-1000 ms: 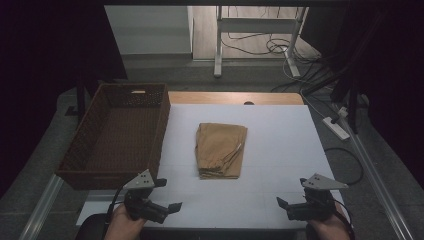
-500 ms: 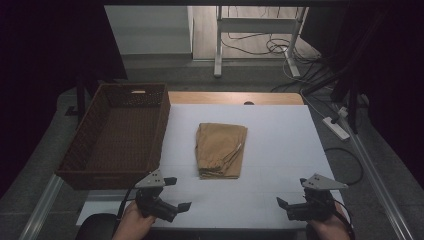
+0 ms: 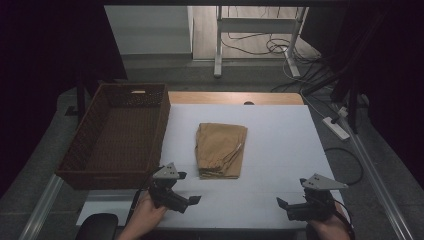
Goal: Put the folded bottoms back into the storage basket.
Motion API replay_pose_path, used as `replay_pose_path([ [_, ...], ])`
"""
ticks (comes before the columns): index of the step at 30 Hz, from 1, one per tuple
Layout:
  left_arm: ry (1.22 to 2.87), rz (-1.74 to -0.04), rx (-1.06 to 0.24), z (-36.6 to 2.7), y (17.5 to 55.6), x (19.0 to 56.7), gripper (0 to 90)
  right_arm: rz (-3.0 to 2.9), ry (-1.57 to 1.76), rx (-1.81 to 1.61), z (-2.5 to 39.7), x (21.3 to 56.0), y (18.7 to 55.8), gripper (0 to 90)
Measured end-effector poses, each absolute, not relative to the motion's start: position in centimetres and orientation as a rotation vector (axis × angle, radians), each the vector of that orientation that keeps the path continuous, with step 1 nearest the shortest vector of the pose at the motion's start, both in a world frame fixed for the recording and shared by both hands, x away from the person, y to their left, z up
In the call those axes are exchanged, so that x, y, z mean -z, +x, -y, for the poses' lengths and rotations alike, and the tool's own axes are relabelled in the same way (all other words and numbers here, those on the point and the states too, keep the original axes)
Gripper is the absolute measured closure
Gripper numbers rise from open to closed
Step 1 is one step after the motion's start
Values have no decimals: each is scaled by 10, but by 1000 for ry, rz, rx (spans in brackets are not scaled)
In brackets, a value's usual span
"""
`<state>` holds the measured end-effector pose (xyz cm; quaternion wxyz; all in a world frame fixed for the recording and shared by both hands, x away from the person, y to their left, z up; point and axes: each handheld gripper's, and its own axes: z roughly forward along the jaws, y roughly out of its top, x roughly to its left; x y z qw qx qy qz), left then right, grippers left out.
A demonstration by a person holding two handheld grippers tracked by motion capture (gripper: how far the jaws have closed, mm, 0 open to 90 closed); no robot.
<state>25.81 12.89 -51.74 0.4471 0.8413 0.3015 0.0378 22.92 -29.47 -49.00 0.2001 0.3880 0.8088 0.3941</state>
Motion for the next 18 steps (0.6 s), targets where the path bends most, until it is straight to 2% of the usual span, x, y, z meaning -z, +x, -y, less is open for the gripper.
replay_pose_path([
  [8,2108,-764,-126,-116,281,517,0,-2262,1085,-1104,295,490,229,2],
  [18,2037,-834,-114,-108,312,517,7,-2260,1092,-1120,297,490,229,2],
])
